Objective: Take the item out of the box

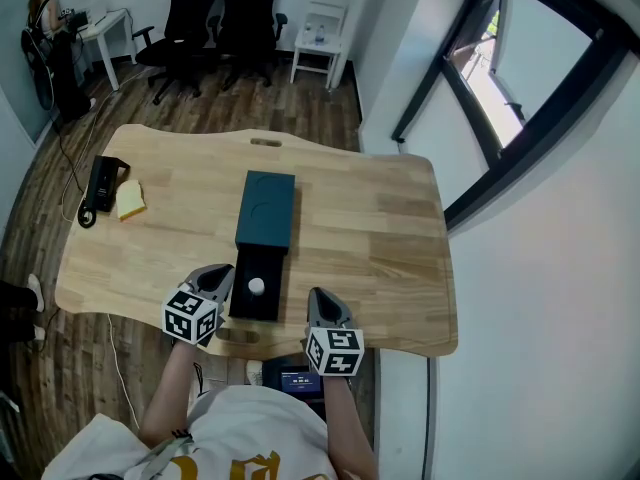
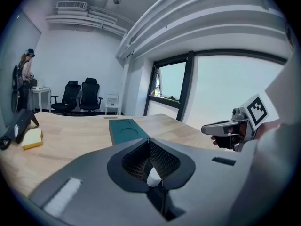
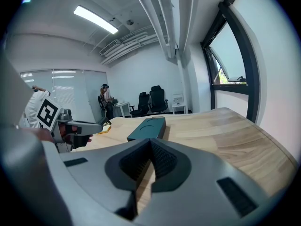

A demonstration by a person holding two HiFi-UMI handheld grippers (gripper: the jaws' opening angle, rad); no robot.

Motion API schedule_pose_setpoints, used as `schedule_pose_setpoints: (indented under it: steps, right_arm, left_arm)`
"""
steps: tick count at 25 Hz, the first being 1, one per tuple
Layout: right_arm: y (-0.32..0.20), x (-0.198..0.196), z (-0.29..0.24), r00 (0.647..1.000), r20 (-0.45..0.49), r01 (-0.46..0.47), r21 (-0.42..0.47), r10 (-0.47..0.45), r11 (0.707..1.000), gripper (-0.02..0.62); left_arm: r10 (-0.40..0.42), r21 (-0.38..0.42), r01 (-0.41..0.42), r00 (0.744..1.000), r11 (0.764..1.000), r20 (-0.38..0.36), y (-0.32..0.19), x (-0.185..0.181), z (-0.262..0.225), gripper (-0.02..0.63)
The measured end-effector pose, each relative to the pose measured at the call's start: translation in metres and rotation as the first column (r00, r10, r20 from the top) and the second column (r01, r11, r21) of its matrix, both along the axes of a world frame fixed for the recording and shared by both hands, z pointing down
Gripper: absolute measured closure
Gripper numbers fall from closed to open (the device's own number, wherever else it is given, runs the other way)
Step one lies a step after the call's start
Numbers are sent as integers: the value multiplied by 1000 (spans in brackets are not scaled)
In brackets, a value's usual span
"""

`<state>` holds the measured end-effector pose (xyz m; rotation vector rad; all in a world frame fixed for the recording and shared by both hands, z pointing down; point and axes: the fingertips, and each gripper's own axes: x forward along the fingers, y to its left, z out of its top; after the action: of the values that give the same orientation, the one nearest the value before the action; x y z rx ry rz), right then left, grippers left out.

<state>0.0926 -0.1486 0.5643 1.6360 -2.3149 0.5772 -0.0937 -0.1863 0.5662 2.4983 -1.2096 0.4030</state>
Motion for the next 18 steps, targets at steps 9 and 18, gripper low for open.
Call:
schedule_pose_setpoints:
  steps: [9,18]
  right_arm:
    - [-8,4,20,1000,-4,20,-42,-20,999,589]
    - [-16,3,43,999,-6,42,-98,-43,994,589]
  left_arm:
    - [56,-81,-51,997,995,53,0,14,45,590]
    - [144,-198,-128,987,972,67,6,32,83,496]
